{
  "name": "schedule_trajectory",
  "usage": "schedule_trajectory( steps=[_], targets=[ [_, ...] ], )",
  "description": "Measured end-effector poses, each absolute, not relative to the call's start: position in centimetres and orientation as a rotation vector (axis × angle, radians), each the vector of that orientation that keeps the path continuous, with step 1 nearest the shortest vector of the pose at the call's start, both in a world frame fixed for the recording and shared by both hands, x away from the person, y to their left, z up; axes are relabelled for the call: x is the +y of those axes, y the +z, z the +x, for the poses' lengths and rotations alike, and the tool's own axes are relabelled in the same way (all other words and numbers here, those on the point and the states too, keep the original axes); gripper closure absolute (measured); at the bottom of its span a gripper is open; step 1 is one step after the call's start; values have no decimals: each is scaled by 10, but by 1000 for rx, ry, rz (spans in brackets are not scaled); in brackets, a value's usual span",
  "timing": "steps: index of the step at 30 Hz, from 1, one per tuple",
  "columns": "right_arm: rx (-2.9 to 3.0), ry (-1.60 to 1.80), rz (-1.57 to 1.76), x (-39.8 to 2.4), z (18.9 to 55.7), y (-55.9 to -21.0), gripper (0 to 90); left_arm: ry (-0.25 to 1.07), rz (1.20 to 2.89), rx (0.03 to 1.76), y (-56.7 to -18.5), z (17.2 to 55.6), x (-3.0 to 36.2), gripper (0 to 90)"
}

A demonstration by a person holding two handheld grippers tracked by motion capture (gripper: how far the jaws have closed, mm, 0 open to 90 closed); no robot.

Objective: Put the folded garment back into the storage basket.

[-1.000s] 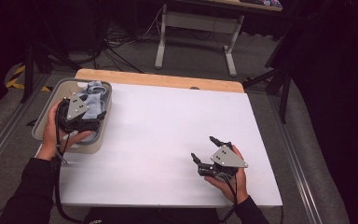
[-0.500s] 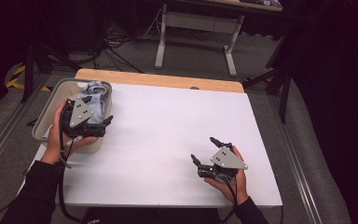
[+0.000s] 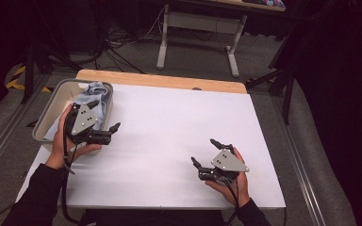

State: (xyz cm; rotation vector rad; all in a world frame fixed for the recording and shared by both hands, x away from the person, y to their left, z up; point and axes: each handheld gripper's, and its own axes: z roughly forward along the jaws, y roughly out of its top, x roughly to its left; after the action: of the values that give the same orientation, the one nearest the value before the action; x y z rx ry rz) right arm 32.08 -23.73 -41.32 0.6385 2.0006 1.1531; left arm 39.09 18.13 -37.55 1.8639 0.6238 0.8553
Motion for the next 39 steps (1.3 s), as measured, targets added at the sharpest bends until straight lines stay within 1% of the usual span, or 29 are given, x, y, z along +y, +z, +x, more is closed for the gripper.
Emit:
schedule_trajectory(
  steps=[15,20,39],
  targets=[
    [2030,1212,634,-234,322,-417,119,824,1864,573,-377,384,179,41],
    [2048,1262,640,-234,321,-418,109,839,1877,565,-379,382,175,41],
    [2042,1249,631,-231,321,-420,67,820,1882,490,-382,374,163,38]
  ],
)
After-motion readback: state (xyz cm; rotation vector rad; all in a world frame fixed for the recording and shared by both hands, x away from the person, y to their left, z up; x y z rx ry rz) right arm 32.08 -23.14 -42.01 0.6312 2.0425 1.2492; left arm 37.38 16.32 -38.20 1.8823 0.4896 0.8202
